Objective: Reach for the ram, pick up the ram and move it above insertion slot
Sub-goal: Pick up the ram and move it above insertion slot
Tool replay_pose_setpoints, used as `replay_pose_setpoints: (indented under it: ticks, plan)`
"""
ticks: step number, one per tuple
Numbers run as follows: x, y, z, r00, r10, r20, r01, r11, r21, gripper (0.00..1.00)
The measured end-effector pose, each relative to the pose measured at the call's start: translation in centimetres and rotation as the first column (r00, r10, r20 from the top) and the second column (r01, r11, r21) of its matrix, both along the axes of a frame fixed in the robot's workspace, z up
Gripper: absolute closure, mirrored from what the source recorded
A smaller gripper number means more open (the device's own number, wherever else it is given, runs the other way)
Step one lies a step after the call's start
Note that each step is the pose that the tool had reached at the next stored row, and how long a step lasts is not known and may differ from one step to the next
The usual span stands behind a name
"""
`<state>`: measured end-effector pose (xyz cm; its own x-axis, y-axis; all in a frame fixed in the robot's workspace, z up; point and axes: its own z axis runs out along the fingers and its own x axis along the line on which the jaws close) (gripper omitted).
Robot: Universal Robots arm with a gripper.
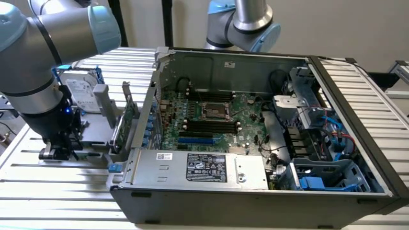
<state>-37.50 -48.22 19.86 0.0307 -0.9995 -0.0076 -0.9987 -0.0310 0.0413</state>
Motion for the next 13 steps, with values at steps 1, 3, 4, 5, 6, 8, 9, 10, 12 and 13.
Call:
replay_pose_setpoints:
  ticks: [1,3,4,5,6,8,9,10,12,13]
  plan:
    - [0.0,0.0,-0.03,1.0,0.0,-0.0004,0.0,1.0,-0.0002,0.64]
    - [0.01,0.01,-0.08,1.0,0.001,-0.0004,-0.001,1.0,-0.0001,0.64]
    - [0.01,0.01,-0.1,1.0,0.001,-0.0004,-0.001,1.0,-0.0002,0.64]
    - [0.01,0.01,-0.13,1.0,0.001,-0.0004,-0.001,1.0,0.0,0.64]
    - [0.01,0.01,-0.16,1.0,0.002,-0.0004,-0.002,1.0,0.0,0.64]
    - [0.01,0.02,-0.19,1.0,0.002,-0.0004,-0.002,1.0,-0.0001,0.66]
    - [0.0,0.02,-0.19,1.0,0.002,-0.0005,-0.002,1.0,-0.0002,0.73]
    - [0.01,0.02,-0.2,1.0,0.002,-0.0005,-0.002,1.0,-0.0002,0.73]
    - [0.01,0.02,-0.21,1.0,0.002,-0.0003,-0.002,1.0,0.0,0.79]
    - [0.01,0.02,-0.21,1.0,0.002,-0.0003,-0.002,1.0,0.0,0.79]
